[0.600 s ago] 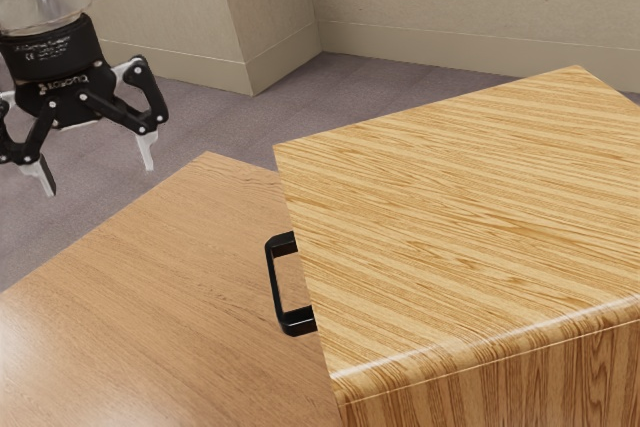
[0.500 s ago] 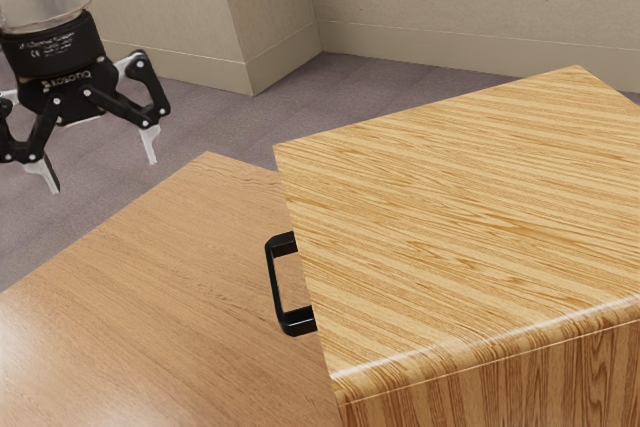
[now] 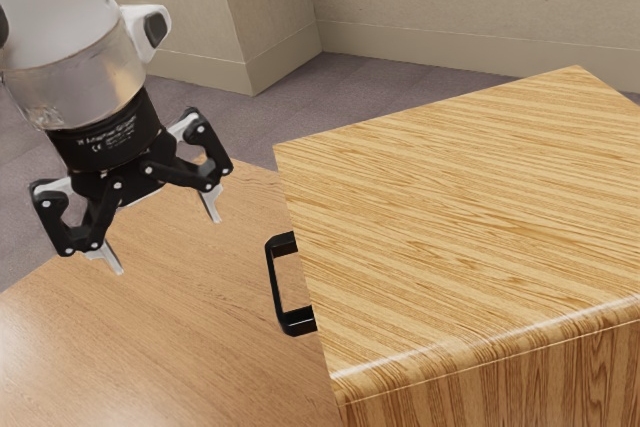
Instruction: Pull the drawer handle with one arm to open the drawer
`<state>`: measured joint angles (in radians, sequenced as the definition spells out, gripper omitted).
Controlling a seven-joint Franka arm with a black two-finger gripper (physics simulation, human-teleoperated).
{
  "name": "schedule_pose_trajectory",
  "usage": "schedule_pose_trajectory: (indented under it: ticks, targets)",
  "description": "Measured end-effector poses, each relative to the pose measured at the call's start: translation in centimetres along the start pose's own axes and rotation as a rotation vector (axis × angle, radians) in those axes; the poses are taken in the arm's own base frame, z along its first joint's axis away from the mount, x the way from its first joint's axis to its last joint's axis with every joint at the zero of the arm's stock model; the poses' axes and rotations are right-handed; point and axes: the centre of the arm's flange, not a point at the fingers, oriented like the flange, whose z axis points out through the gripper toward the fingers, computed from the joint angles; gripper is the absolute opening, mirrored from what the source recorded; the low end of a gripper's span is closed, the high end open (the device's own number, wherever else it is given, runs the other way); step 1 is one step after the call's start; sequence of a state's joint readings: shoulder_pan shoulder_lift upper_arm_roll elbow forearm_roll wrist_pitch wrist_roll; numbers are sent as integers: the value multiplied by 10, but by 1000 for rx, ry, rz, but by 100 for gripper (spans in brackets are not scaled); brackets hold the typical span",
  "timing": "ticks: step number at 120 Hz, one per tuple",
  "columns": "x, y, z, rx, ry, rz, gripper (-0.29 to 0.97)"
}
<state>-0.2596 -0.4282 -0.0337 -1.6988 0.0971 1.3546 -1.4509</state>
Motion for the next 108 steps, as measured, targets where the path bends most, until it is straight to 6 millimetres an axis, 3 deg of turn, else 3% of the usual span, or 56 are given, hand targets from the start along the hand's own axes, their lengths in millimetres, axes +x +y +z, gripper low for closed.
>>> schedule_pose_trajectory:
  ticks: [11,25,43,69,108]
  targets:
    - [-25,18,5,-53,-7,16,68]
    - [-43,31,6,-101,-34,26,68]
    - [-60,15,-4,-159,-45,33,68]
    - [-62,4,16,-162,-51,1,68]
    - [-63,-7,31,-168,-51,-31,68]
